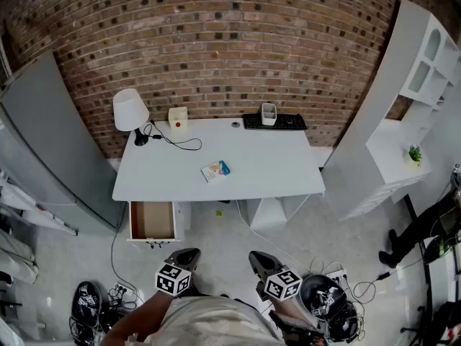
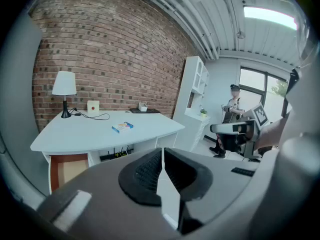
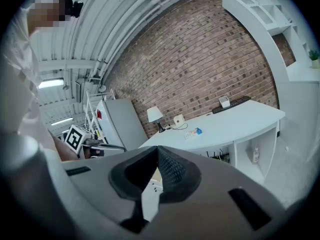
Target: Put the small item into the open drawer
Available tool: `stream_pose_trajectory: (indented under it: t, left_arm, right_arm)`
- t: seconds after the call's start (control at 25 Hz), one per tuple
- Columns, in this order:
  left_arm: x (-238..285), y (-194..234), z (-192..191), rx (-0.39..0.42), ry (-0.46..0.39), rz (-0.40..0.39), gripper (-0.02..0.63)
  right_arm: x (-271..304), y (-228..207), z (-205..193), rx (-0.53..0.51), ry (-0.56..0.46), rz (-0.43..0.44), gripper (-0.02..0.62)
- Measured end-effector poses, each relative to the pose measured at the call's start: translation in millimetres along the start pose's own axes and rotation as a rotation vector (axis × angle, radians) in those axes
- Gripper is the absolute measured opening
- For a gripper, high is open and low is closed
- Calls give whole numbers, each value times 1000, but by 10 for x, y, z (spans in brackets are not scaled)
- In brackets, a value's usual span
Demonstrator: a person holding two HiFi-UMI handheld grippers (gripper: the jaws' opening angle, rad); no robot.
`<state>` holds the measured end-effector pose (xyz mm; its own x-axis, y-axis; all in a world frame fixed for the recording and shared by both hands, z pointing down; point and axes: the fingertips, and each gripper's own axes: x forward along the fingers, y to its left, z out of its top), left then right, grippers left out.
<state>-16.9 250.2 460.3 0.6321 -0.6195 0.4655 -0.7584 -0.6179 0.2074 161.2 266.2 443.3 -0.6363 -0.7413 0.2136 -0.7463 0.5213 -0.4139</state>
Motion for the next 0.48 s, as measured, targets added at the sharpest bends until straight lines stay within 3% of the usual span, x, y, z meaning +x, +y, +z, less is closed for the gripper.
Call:
stream_pose_trajectory:
  t: [0.48]
  left_arm:
    - [-113, -2, -114, -11, -3, -11, 18]
  right_arm:
    - [-5, 137, -15, -24, 12, 3, 6]
